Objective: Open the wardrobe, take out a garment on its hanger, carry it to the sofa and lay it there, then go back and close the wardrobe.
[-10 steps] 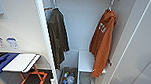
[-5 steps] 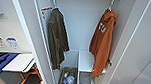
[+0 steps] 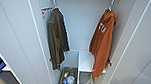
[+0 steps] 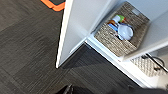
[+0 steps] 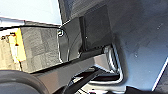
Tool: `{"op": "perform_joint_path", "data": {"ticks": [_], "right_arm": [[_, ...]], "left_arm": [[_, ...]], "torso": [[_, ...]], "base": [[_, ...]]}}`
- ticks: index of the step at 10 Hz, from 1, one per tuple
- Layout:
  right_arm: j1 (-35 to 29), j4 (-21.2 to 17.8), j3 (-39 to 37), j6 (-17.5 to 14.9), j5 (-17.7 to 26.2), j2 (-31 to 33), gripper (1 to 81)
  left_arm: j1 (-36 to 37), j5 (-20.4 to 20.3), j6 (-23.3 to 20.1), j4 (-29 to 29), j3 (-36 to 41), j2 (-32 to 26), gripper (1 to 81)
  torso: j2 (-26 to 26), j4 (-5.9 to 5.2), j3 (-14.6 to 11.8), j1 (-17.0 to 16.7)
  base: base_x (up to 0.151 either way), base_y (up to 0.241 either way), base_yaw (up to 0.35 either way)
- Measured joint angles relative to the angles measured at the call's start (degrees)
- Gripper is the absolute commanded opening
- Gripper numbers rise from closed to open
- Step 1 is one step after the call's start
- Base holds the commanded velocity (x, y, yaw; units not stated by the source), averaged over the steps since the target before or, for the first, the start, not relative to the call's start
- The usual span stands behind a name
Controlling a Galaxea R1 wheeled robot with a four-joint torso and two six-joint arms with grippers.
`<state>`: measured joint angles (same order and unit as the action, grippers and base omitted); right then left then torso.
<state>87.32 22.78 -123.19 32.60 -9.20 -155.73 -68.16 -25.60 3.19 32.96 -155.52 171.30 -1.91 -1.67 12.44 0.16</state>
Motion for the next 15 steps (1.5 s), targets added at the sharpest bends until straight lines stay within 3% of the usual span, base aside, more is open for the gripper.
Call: {"op": "perform_joint_path", "data": {"ticks": [3,7,9,10,11,13,15], "right_arm": [[-0.06,0.87,-2.15,0.00,1.24,-2.12,81.1],[-0.02,1.94,-13.03,0.00,1.88,-5.81,81.1],[-0.02,2.38,-19.87,0.01,1.96,-9.03,81.1],[-0.02,2.43,-23.43,0.01,1.96,-10.86,81.1],[0.00,2.55,-26.48,0.01,2.05,-12.68,81.1],[0.96,2.84,-31.61,0.01,2.04,-16.53,81.1],[2.82,3.07,-35.52,0.04,2.10,-18.86,81.1]], "left_arm": [[-4.89,0.50,0.13,-22.20,0.55,-1.43,81.1],[-9.96,4.46,0.18,-37.62,12.59,-5.03,81.1],[-13.29,9.68,0.20,-44.73,18.36,-8.70,81.1],[-16.52,14.52,0.22,-47.10,19.60,-9.89,81.1],[-19.13,16.79,0.22,-47.92,20.02,-9.95,81.1],[-19.44,17.64,0.24,-48.81,18.69,-7.63,81.1],[-18.58,17.25,0.22,-49.32,11.96,-4.79,81.1]], "torso": [[0.00,0.00,0.00,0.00],[-0.02,0.00,-0.02,-0.02],[-0.02,0.00,-0.02,-0.02],[-0.05,0.00,-0.05,-0.05],[-0.07,0.00,-0.05,-0.05],[-0.09,0.00,-0.06,-0.09],[-0.11,0.00,-0.06,-0.09]], "base": [[0.000,0.000,0.000],[0.000,0.000,0.000],[0.000,0.000,0.000],[0.000,0.000,0.000],[0.000,0.000,0.000],[0.000,0.000,0.000],[0.000,0.000,0.000]]}}
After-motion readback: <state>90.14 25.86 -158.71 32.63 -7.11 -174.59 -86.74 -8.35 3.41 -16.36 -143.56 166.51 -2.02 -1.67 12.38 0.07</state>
